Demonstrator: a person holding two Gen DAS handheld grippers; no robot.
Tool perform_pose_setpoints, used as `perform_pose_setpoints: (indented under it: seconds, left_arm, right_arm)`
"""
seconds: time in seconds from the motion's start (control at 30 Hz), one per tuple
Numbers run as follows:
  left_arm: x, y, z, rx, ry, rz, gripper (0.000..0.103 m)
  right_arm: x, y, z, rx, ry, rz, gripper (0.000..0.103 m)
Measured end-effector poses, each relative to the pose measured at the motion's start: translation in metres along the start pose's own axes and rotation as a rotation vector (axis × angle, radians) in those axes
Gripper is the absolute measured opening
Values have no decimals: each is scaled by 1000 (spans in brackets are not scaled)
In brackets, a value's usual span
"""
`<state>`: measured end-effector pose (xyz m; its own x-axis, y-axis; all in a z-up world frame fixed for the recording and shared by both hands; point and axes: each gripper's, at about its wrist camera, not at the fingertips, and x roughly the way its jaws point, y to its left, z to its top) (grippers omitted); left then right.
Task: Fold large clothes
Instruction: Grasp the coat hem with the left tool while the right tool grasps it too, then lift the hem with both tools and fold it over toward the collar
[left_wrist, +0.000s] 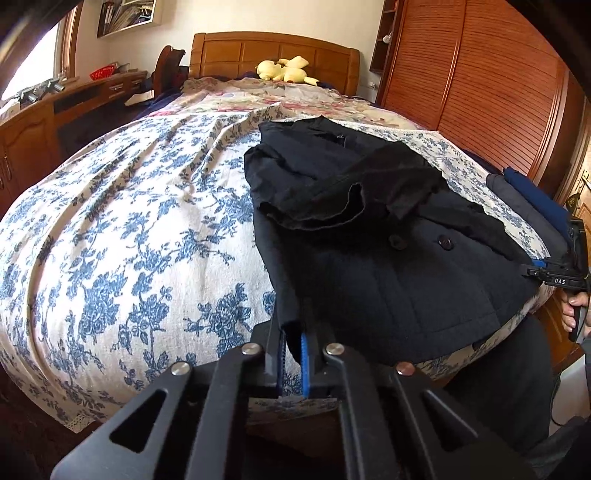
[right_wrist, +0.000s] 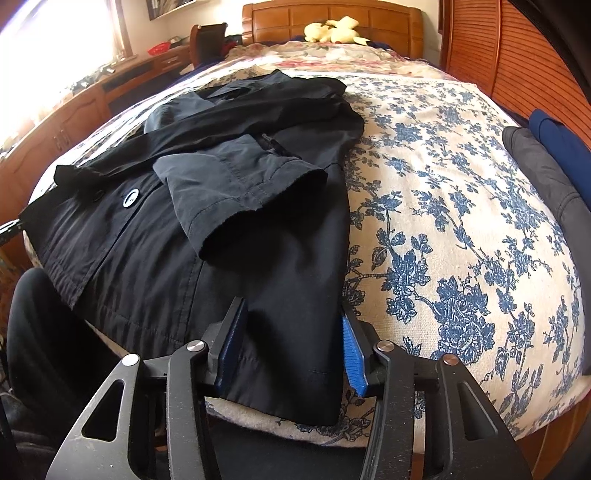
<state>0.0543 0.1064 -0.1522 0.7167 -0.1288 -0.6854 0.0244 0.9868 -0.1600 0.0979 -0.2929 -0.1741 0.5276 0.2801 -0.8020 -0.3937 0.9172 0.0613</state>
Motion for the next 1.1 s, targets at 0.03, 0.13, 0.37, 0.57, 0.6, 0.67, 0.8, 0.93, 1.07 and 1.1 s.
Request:
perform_pose_setpoints:
  seconds: [0.03, 0.13, 0.37, 0.57, 0.6, 0.67, 0.8, 0.93, 1.07, 1.1]
  left_arm:
    - [-1, 0, 1, -1, -6, -2, 3]
    - [-9, -1, 11, -23, -44, -20, 2]
    - [-42, -11, 42, 8, -148, -33, 2]
    - [-80, -33, 59, 63, -224, -38, 2]
    - [-87, -34, 60, 64, -237, -41, 2]
    - [-104, -35, 63, 61, -270, -45, 2]
    - [-129, -35, 66, 58, -318, -41, 2]
    - [-155, -36, 66, 56, -362, -49, 2]
    - [-181, -40, 67, 59, -405, -65, 2]
    - [-185, -40, 67, 62, -413, -65, 2]
  right_arm:
    - [0, 0, 0, 0, -4, 0, 38]
    - [-2, -2, 2, 6, -18, 29, 8]
    - [-24, -6, 24, 19, -103, 71, 3]
    - [-74, 0, 47, 17, -234, 86, 3]
    - [-83, 3, 49, 9, -251, 86, 2]
    - [-99, 7, 51, -8, -277, 79, 2]
    - [-137, 12, 52, -36, -330, 76, 2]
    - [-169, 13, 46, -37, -373, 78, 2]
    - [-198, 16, 41, -43, -413, 89, 2]
    - [-204, 18, 40, -46, -423, 88, 2]
